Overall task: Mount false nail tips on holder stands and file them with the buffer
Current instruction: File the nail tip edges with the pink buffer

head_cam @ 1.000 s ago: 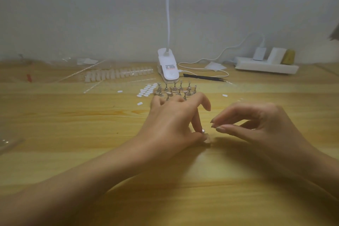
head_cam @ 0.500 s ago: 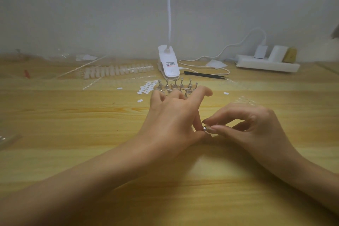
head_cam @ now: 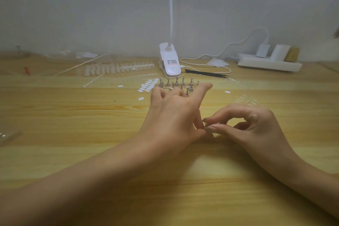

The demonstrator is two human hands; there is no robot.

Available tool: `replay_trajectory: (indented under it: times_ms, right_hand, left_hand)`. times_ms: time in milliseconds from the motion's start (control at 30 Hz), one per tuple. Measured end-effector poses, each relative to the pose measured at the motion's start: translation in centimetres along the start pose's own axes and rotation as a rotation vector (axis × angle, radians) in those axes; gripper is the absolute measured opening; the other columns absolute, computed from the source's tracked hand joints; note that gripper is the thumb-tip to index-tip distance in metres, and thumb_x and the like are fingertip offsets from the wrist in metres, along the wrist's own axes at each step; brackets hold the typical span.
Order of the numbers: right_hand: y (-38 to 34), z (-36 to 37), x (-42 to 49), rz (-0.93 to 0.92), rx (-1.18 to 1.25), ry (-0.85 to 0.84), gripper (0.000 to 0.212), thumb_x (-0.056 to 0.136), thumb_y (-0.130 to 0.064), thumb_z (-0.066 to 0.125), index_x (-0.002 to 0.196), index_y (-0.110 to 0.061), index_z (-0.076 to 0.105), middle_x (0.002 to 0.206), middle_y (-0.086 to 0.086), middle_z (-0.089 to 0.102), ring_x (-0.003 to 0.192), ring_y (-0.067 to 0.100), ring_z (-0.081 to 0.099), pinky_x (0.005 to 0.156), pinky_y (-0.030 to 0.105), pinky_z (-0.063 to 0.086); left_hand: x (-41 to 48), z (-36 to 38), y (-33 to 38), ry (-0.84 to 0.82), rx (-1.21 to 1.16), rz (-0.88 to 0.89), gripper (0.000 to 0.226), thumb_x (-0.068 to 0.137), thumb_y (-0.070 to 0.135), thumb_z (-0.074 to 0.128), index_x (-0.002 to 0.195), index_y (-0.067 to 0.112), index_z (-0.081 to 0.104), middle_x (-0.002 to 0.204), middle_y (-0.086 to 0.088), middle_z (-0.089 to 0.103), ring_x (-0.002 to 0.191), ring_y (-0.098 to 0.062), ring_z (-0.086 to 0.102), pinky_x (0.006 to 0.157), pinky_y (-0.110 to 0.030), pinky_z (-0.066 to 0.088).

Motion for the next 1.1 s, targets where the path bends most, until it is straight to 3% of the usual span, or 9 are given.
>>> replay_trajectory:
  times_ms: [400, 567, 667, 767, 900, 1100]
  right_hand:
    - [0.0, 0.2, -0.1, -0.026, -0.001, 0.0, 0.017, 0.071, -0.033, 0.075, 0.08, -0.019, 0.079, 0.074, -0.01, 0.073, 0.064, 0.008, 0.065, 0.05, 0.011, 0.044]
    - [-0.1, 0.1, 0.0, -0.049, -0.065, -0.001, 0.014, 0.072, -0.034, 0.075, 0.082, -0.025, 0.08, 0.076, -0.008, 0.072, 0.071, 0.015, 0.062, 0.046, 0.022, 0.05]
    - [-0.2, -0.7, -0.1, -0.066, -0.095, 0.012, 0.018, 0.082, -0.039, 0.074, 0.097, -0.031, 0.078, 0.092, -0.013, 0.074, 0.079, 0.018, 0.063, 0.05, 0.029, 0.052]
    - [-0.6, -1.8, -0.4, -0.196, -0.22, 0.025, 0.018, 0.094, -0.033, 0.064, 0.105, -0.026, 0.077, 0.1, -0.011, 0.074, 0.089, 0.017, 0.067, 0.056, 0.03, 0.051]
    - [-0.4, -1.6, -0.9, -0.28, -0.357, -0.031, 0.026, 0.096, -0.031, 0.054, 0.104, -0.026, 0.078, 0.101, -0.011, 0.071, 0.081, 0.005, 0.057, 0.058, 0.027, 0.046]
    - [-0.6, -1.1, -0.9, -0.444, -0.518, -0.053, 0.025, 0.096, -0.026, 0.056, 0.1, -0.021, 0.08, 0.098, -0.009, 0.072, 0.074, 0.019, 0.056, 0.052, 0.035, 0.049]
  left_hand:
    - [0.0, 0.0, 0.1, 0.018, -0.008, 0.0, 0.091, 0.076, 0.062, 0.07, 0.149, 0.044, 0.018, 0.073, 0.023, 0.062, 0.101, -0.004, 0.039, 0.089, -0.03, 0.018]
    - [0.0, 0.0, 0.0, 0.019, -0.013, -0.005, 0.09, 0.076, 0.061, 0.07, 0.149, 0.044, 0.019, 0.072, 0.024, 0.062, 0.096, 0.0, 0.034, 0.091, -0.03, 0.018]
    - [0.0, 0.1, 0.0, 0.002, -0.013, -0.005, 0.093, 0.074, 0.061, 0.072, 0.148, 0.045, 0.018, 0.076, 0.025, 0.066, 0.1, 0.0, 0.036, 0.094, -0.031, 0.018]
    - [0.0, 0.1, 0.0, -0.01, -0.018, -0.008, 0.094, 0.072, 0.058, 0.074, 0.147, 0.046, 0.019, 0.078, 0.026, 0.067, 0.103, -0.001, 0.037, 0.095, -0.031, 0.018]
    - [0.0, 0.0, 0.0, -0.011, -0.014, -0.003, 0.091, 0.073, 0.059, 0.074, 0.146, 0.046, 0.02, 0.079, 0.025, 0.066, 0.106, -0.002, 0.04, 0.095, -0.031, 0.017]
    - [-0.1, 0.0, 0.0, -0.006, -0.013, 0.004, 0.088, 0.075, 0.06, 0.072, 0.146, 0.045, 0.023, 0.076, 0.025, 0.064, 0.107, -0.002, 0.041, 0.096, -0.031, 0.018]
Point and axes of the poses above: each hand's wrist, its own x-axis towards the middle knuckle, its own z-axis out of the palm, y = z × x, the point moved 3 cm from there along x, towards the middle knuckle
